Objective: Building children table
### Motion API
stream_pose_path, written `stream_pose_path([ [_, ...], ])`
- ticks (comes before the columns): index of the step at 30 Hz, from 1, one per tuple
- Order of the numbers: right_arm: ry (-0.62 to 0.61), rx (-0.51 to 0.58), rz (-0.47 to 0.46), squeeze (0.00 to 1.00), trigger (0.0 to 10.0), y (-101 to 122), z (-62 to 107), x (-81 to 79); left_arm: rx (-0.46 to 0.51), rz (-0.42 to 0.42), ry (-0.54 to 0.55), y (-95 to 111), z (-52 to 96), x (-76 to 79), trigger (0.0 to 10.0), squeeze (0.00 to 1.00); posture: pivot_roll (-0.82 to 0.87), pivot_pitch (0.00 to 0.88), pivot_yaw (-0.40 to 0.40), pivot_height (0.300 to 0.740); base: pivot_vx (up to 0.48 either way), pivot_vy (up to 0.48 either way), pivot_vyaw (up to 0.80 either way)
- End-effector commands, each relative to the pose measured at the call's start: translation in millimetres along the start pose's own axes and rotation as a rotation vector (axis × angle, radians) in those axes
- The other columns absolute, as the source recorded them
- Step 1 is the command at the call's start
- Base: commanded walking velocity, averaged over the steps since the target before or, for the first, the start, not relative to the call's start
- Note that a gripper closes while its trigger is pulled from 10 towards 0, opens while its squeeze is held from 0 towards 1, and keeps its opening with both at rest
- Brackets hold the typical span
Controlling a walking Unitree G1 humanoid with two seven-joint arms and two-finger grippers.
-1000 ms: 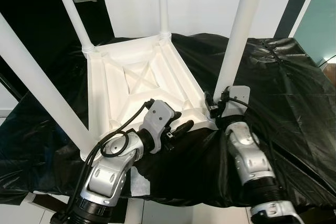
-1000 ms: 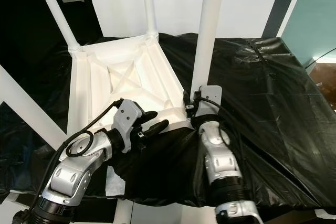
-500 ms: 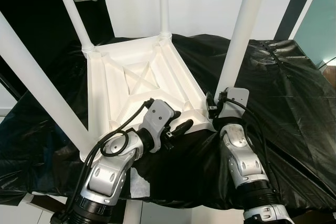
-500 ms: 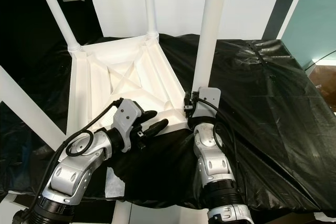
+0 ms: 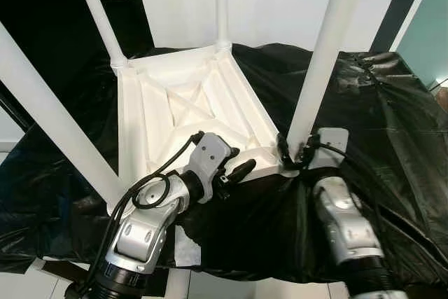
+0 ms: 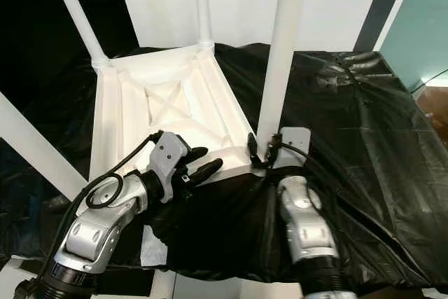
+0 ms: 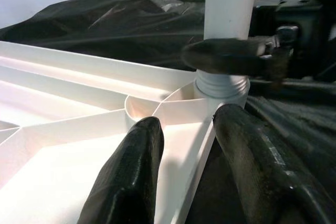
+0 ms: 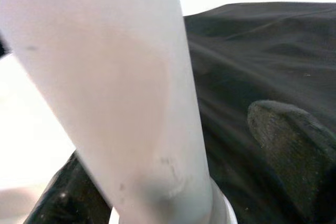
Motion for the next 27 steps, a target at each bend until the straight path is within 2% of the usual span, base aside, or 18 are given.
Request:
stream_pose_path([
  [1,0.065,-0.008,-0.008,1.00,10.0,4,6.1,8.9,-0.019,0.001,0.017,-6,1.2,-2.1,10.0,0.00,-0.06,0.000,0.023,0.740,0.000,0.000,0.00],
  [2,0.065,-0.008,-0.008,1.00,10.0,4,6.1,8.9,-0.019,0.001,0.017,-6,1.2,-2.1,10.0,0.00,-0.06,0.000,0.023,0.740,0.000,0.000,0.00],
  [3,0.123,-0.015,0.018,0.00,10.0,6,6.8,8.9,-0.019,0.001,0.013,-6,1.0,-1.6,10.0,0.00,-0.06,0.001,0.025,0.740,0.000,0.000,0.00],
  [5,0.235,-0.050,0.065,0.00,10.0,9,3.8,9.2,-0.017,0.003,0.000,-6,-0.4,0.4,10.0,0.00,-0.07,0.003,0.029,0.740,0.000,0.000,0.00],
  [8,0.306,-0.083,0.086,0.00,10.0,9,-2.5,10.2,-0.016,0.002,-0.009,-6,-2.0,2.2,10.0,0.00,-0.07,0.001,0.030,0.740,0.000,0.000,0.00],
  [11,0.327,-0.091,0.087,0.00,10.0,10,-3.9,10.2,-0.015,0.001,-0.010,-6,-2.5,2.5,10.0,0.00,-0.07,0.001,0.030,0.740,0.000,0.000,0.00],
  [12,0.362,-0.112,0.112,0.00,10.0,9,-10.7,9.0,-0.013,0.001,-0.010,-5,-2.8,2.5,10.0,0.00,-0.06,0.000,0.026,0.740,0.000,0.000,0.00],
  [14,0.432,-0.148,0.156,0.00,10.0,8,-21.9,4.6,-0.009,0.002,-0.006,-3,-2.0,1.9,10.0,0.00,-0.05,0.000,0.020,0.740,0.000,0.000,0.00],
  [16,0.457,-0.162,0.169,0.00,10.0,7,-25.0,2.4,-0.008,0.002,-0.004,-3,-1.6,1.7,10.0,0.00,-0.05,0.000,0.020,0.740,0.000,0.000,0.00],
  [22,0.574,-0.212,0.157,0.00,10.0,0,-32.9,-14.5,-0.011,0.001,-0.004,-4,0.4,1.8,10.0,0.00,-0.04,0.000,0.015,0.740,0.000,0.000,0.00],
  [23,0.596,-0.220,0.169,0.00,6.3,-2,-34.0,-18.5,-0.011,0.000,-0.004,-3,0.2,1.8,10.0,0.00,-0.04,0.000,0.014,0.740,0.000,0.000,0.00],
  [25,0.617,-0.229,0.167,0.00,6.3,-3,-34.7,-21.8,-0.009,-0.001,-0.004,-3,-0.4,1.6,10.0,0.00,-0.04,0.000,0.014,0.740,0.000,0.000,0.00],
  [26,0.628,-0.233,0.175,0.00,1.6,-5,-35.5,-24.1,-0.006,-0.002,-0.003,-2,-1.0,1.3,10.0,0.00,-0.04,0.000,0.013,0.740,0.000,0.000,0.00],
  [27,0.638,-0.235,0.180,0.00,1.6,-6,-36.7,-25.3,-0.004,-0.003,-0.003,-1,-1.5,1.1,10.0,0.00,-0.04,0.000,0.013,0.740,0.000,0.000,0.00],
])
Point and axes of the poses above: a point about 5 cm out from each wrist's last joint towards the gripper, its own z axis pointing back from the gripper into the wrist, its own y axis along the axis of the wrist's last joint, x = y × z, the point moved 5 cm from there along -z, pointing out of the wrist towards the gripper, and after that the axes turned 9 degrees about -z, right-handed, at the moved point
